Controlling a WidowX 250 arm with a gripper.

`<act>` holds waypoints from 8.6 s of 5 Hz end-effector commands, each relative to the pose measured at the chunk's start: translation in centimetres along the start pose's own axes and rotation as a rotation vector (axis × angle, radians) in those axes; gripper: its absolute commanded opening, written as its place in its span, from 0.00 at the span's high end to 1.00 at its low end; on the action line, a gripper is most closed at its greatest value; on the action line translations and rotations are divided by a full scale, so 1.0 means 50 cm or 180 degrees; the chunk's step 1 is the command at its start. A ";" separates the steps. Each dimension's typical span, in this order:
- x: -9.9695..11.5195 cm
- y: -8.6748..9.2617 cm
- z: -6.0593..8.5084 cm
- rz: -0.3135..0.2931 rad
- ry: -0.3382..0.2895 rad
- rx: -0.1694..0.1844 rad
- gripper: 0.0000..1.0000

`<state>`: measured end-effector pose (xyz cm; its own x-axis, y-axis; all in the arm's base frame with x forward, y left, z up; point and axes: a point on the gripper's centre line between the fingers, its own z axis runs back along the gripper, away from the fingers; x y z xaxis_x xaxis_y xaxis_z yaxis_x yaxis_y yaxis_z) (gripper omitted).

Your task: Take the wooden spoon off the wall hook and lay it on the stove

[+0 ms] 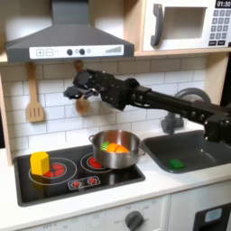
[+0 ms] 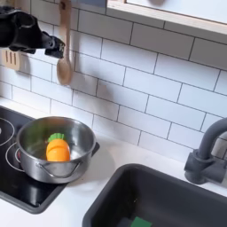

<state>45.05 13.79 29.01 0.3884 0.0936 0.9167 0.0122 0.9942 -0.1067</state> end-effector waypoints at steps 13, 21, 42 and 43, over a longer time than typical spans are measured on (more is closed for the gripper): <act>0.057 -0.009 -0.081 0.0206 -0.0283 -0.0093 1.00; 0.084 -0.021 -0.077 0.0371 -0.0282 -0.0291 1.00; -0.154 0.169 0.102 0.0321 0.3112 0.1331 1.00; -0.166 0.169 0.109 0.0321 0.3234 0.1234 1.00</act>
<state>37.04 21.81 22.88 0.9514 0.2639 0.1585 -0.2862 0.9479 0.1398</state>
